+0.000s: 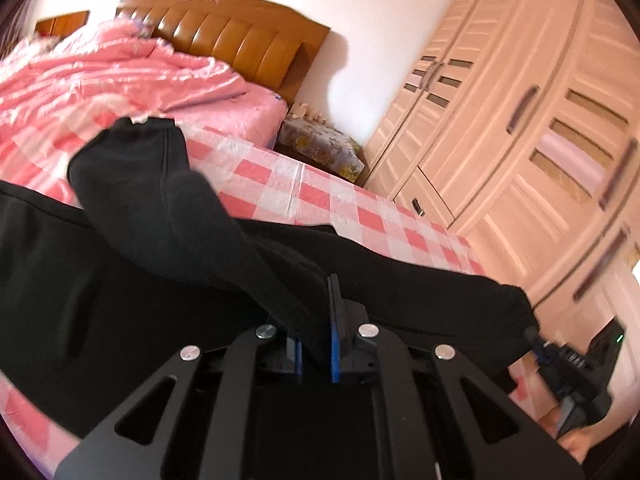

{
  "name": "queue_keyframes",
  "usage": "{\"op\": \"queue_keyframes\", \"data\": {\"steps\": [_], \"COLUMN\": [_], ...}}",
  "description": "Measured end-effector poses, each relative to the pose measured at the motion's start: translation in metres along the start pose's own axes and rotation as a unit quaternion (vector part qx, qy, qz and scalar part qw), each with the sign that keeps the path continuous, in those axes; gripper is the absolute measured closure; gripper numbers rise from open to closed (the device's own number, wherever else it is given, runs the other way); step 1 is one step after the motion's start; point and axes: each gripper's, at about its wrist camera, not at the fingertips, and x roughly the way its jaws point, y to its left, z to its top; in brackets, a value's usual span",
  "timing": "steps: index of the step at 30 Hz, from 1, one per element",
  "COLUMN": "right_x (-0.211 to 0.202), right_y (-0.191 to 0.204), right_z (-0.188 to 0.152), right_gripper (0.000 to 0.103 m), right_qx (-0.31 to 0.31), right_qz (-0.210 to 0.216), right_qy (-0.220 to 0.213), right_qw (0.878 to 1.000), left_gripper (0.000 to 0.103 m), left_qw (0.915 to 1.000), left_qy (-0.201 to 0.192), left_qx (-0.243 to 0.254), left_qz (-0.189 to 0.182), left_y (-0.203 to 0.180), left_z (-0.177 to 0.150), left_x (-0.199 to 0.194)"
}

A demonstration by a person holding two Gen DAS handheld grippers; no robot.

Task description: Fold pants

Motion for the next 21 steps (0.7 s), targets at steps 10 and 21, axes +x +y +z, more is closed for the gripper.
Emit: {"op": "queue_keyframes", "data": {"steps": [10, 21], "right_x": [0.005, -0.021], "right_y": [-0.054, -0.065], "right_z": [-0.054, -0.058], "right_gripper": [0.089, 0.089], "right_qx": [0.038, 0.041], "right_qz": [-0.035, -0.016], "right_qy": [0.071, 0.064], "right_qw": [0.996, 0.997], "left_gripper": [0.094, 0.094], "left_qw": [0.9962, 0.9963], "left_qy": [0.068, 0.052], "left_qx": [0.030, 0.046], "left_qz": [0.044, 0.051], "left_y": [0.014, -0.005], "left_z": [-0.070, -0.082], "left_x": [0.019, -0.018]}}
